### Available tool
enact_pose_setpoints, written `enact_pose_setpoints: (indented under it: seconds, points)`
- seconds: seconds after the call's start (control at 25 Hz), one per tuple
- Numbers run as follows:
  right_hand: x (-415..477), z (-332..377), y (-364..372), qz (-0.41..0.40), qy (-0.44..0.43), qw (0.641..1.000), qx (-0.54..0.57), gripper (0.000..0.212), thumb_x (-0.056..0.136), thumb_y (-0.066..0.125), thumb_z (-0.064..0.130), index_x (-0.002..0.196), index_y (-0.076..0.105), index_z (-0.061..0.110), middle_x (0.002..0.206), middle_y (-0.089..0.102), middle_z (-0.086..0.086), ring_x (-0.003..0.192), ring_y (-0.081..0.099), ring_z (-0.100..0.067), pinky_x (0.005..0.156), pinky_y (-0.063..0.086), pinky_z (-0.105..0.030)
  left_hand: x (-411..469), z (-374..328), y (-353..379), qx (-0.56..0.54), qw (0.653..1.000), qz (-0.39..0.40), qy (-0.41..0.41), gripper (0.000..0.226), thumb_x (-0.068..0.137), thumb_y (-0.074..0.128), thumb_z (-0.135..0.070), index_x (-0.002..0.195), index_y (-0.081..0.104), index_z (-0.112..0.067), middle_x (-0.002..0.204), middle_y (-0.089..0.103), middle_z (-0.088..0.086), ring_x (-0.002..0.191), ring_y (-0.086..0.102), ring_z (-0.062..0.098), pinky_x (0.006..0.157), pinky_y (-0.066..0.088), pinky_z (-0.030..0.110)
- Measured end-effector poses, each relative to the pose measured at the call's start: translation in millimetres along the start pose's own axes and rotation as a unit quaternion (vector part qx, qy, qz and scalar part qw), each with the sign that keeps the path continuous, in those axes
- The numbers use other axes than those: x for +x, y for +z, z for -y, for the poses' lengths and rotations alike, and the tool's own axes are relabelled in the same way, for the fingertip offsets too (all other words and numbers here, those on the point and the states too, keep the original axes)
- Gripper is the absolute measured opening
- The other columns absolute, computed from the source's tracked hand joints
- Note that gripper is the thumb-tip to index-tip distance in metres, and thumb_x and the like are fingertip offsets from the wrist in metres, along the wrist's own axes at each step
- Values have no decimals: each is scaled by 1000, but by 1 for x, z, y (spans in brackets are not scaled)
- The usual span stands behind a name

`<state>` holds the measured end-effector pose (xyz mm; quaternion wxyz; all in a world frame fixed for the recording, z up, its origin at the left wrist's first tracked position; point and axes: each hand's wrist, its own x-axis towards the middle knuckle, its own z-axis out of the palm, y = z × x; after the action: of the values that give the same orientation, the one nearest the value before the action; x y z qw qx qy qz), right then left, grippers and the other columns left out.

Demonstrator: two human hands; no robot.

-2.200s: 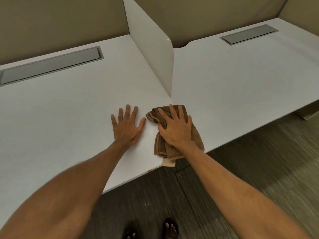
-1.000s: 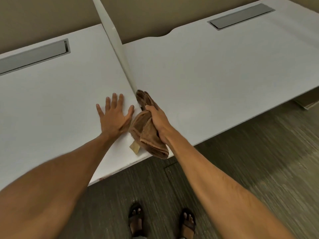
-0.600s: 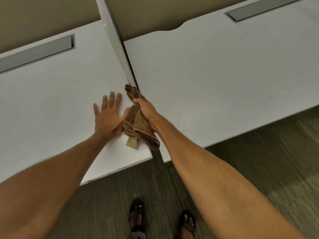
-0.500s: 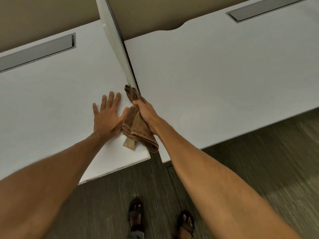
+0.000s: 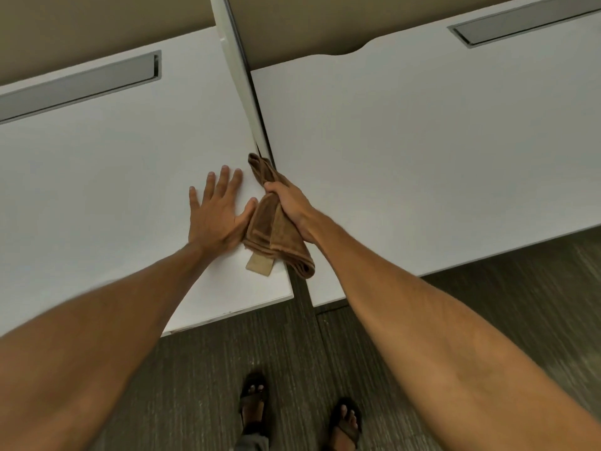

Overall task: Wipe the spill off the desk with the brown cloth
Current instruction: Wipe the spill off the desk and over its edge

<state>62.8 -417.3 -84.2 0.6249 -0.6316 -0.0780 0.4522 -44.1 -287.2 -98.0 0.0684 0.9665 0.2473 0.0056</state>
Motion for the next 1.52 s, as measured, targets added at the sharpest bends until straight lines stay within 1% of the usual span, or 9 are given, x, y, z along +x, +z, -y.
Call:
enact_pose_setpoints:
  seconds: [0.12, 0.32, 0.48, 0.64, 0.88, 1.08, 1.2, 1.44, 1.52]
  points:
    - [-28, -15, -11, 23, 11, 999, 21, 47, 96, 48, 28, 142, 45, 17, 104, 66, -11, 86, 63, -22, 80, 52, -31, 1, 0, 1, 1, 1000, 1, 1, 77, 88, 10, -70, 154, -2, -31, 163, -5, -1, 150, -7, 22, 119, -7, 52]
    - [-78, -48, -18, 57, 3, 998, -19, 47, 98, 46, 30, 144, 39, 21, 103, 63, -11, 87, 61, -22, 90, 53, -37, 0, 0, 0, 3, 1000, -4, 3, 77, 89, 7, -69, 154, -1, -29, 164, -4, 0, 150, -6, 23, 119, -4, 54]
    - [-81, -42, -9, 43, 5, 999, -29, 48, 99, 45, 30, 145, 38, 19, 80, 60, -4, 70, 59, -17, 76, 53, -30, -2, -1, -2, 1, 1000, -2, 6, 77, 90, 8, -69, 154, 0, -28, 164, -3, 1, 150, -6, 24, 119, -3, 55]
    - [-48, -20, -2, -2, -22, 998, -59, 50, 96, 49, 28, 144, 43, 19, 84, 62, -3, 74, 59, -17, 83, 49, -33, -2, -1, -3, -3, 1000, 4, 10, 79, 88, 7, -70, 154, 0, -27, 164, -2, 1, 150, -6, 25, 119, -4, 55]
    - [-95, -50, -5, -10, -1, 1000, 16, 45, 97, 47, 26, 142, 44, 16, 80, 63, -2, 67, 61, -12, 68, 52, -24, -3, -1, -5, -3, 1000, 6, 14, 71, 94, 14, -62, 154, 2, -25, 164, -1, 3, 150, -5, 27, 118, -3, 56]
    - [-146, -75, 0, -28, 20, 999, 18, 42, 99, 45, 28, 141, 42, 21, 79, 62, -4, 70, 61, -15, 73, 55, -26, -1, 0, -13, -21, 999, 36, 18, 67, 97, 16, -56, 154, 4, -22, 164, -2, 4, 150, -5, 29, 118, -3, 57]
    - [-140, -65, 7, -62, 8, 998, -18, 45, 98, 46, 29, 141, 42, 18, 84, 62, -4, 77, 60, -19, 90, 52, -40, -9, 9, -16, -19, 997, 51, 54, 67, 97, 15, -56, 154, 3, -24, 164, -2, 4, 150, -5, 29, 119, -3, 55]
    - [-148, -80, 35, -155, -19, 983, 99, 10, 97, 49, 27, 97, 58, 22, 66, 57, -2, 54, 56, -13, 64, 50, -31, -40, 38, -16, -14, 990, 53, 134, 65, 99, 17, -54, 154, 2, -24, 164, -3, 1, 150, -5, 22, 120, -5, 51]
    - [-155, -97, 48, -196, -48, 969, 144, 14, 97, 47, 26, 103, 57, 19, 64, 58, -1, 54, 57, -12, 65, 50, -31, -44, 47, -17, -18, 988, 50, 146, 65, 99, 17, -54, 154, 2, -23, 164, -1, 1, 150, -4, 22, 120, -4, 50]
